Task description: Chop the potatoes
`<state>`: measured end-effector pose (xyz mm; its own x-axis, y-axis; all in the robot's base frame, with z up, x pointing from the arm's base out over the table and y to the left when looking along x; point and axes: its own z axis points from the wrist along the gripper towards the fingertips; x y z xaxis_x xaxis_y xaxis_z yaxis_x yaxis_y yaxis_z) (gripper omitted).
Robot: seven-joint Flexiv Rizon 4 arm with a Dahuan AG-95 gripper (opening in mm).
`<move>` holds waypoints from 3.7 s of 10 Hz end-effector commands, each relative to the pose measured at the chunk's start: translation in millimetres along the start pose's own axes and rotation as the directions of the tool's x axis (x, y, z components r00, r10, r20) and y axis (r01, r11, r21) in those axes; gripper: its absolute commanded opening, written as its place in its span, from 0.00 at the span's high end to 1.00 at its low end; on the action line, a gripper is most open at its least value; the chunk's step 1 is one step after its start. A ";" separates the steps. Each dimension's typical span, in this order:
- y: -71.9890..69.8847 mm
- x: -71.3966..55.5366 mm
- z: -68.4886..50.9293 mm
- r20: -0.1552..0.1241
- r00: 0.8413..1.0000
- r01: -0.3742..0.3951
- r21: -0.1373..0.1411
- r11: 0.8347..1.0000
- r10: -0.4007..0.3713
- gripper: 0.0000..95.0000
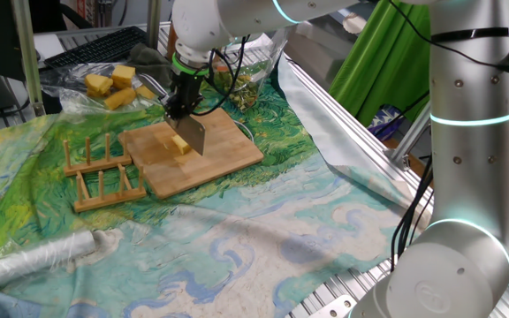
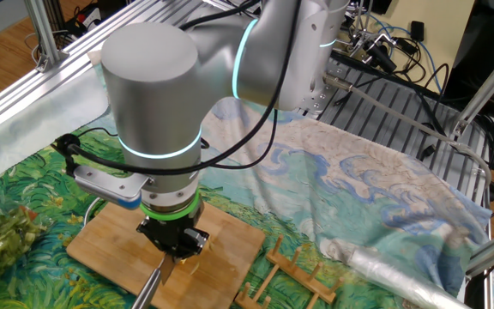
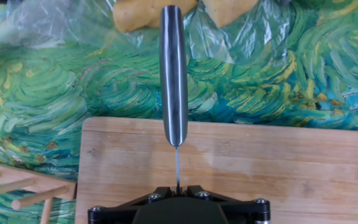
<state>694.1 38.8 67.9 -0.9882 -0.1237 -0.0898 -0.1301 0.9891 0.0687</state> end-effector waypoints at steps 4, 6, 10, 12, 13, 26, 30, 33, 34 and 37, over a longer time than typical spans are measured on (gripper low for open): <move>0.7 1.9 -2.2 -0.005 1.000 -0.014 0.011 1.000 0.014 1.00; 1.6 9.7 -6.1 -0.001 1.000 -0.013 0.011 1.000 0.013 1.00; -1.0 13.9 -4.9 -0.001 1.000 0.000 0.009 1.000 0.000 1.00; -2.6 17.0 -2.6 0.003 1.000 -0.002 0.007 1.000 0.002 1.00; -3.0 19.7 -0.8 0.005 1.000 -0.004 0.007 1.000 0.004 1.00; 4.0 33.3 2.6 0.016 1.000 -0.013 0.021 1.000 0.013 1.00; 4.8 39.4 18.8 0.025 0.999 -0.023 0.012 1.000 0.022 1.00; 5.2 39.6 18.3 0.031 0.999 -0.031 -0.001 1.000 0.031 1.00; 4.7 40.4 12.5 0.025 0.999 -0.026 0.010 1.000 0.026 1.00; 3.8 42.3 3.3 0.020 1.000 -0.023 0.016 1.000 0.022 1.00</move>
<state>653.8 37.1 58.0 -0.9886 -0.1014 -0.1116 -0.1078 0.9927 0.0533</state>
